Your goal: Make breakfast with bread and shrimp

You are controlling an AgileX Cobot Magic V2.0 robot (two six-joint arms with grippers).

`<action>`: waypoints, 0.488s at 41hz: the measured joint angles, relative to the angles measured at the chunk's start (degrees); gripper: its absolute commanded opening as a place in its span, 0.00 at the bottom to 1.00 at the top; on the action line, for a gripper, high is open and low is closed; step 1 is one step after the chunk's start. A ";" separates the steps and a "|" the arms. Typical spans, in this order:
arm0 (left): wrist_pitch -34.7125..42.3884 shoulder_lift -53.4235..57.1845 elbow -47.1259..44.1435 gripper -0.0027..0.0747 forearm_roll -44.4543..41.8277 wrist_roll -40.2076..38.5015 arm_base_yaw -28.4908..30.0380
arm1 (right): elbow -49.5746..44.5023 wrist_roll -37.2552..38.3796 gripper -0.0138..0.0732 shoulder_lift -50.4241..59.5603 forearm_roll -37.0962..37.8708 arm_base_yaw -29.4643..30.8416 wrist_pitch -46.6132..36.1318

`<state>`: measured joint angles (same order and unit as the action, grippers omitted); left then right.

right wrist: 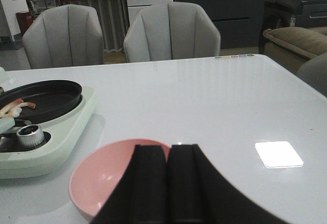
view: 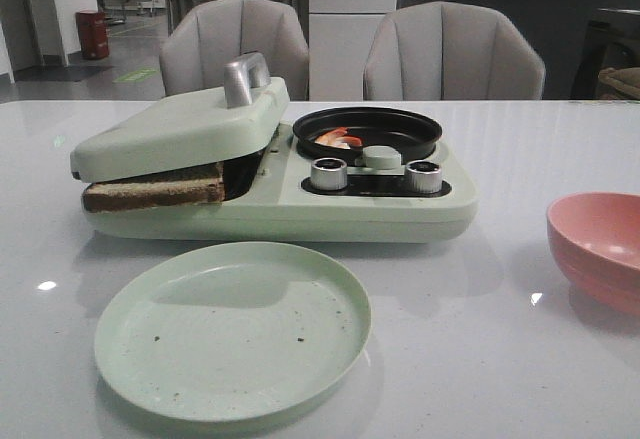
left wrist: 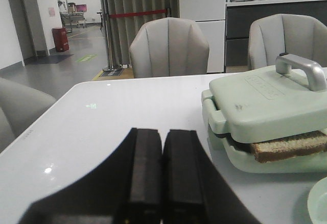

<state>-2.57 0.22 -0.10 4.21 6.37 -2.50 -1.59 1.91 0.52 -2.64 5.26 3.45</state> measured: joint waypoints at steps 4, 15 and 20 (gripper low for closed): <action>0.00 0.00 0.00 0.16 0.00 0.00 0.00 | 0.00 -1.91 0.18 0.00 0.00 0.00 0.00; 0.00 0.00 0.00 0.16 0.00 0.00 0.00 | 0.00 -2.88 0.18 0.00 0.65 -1.03 -0.32; 0.00 0.00 0.00 0.16 0.00 0.00 0.00 | 0.00 -3.07 0.18 0.00 1.57 -2.34 -0.44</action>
<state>-2.57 0.22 -0.10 4.21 6.37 -2.50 -1.59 -1.17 0.52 -1.07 2.92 3.01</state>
